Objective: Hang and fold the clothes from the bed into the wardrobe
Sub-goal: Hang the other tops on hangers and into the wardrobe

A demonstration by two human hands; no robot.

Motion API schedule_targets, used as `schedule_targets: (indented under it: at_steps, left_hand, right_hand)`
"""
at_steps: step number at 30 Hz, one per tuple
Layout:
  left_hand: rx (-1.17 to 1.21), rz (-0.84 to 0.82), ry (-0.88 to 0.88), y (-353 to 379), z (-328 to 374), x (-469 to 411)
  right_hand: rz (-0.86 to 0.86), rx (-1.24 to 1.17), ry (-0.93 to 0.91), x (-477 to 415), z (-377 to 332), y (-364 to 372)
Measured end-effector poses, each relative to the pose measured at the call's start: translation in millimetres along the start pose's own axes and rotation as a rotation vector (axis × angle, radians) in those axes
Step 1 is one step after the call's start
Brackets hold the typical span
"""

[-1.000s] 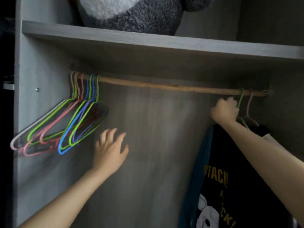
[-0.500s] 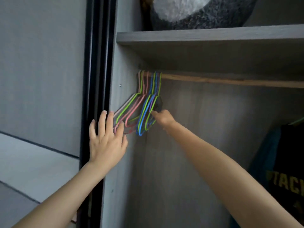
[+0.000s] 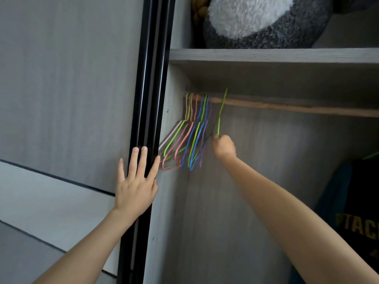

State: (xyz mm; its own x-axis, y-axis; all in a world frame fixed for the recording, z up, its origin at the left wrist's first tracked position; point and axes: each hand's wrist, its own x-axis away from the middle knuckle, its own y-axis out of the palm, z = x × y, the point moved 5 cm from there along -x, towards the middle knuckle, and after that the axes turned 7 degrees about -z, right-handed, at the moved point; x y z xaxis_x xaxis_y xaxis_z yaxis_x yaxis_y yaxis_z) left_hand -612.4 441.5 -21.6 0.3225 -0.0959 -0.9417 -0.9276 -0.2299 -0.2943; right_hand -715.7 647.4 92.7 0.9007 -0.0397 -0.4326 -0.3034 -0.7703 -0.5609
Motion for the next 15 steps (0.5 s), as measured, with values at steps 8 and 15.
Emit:
schedule_targets:
  at_steps: [8,15]
  left_hand:
    - [0.061,0.042,0.010,2,1,1]
    - [0.112,0.057,-0.006,1,3,2]
  right_hand:
    - [0.103,0.138,0.058,7,23,-38]
    - [0.208,0.182,0.101,14,36,-74]
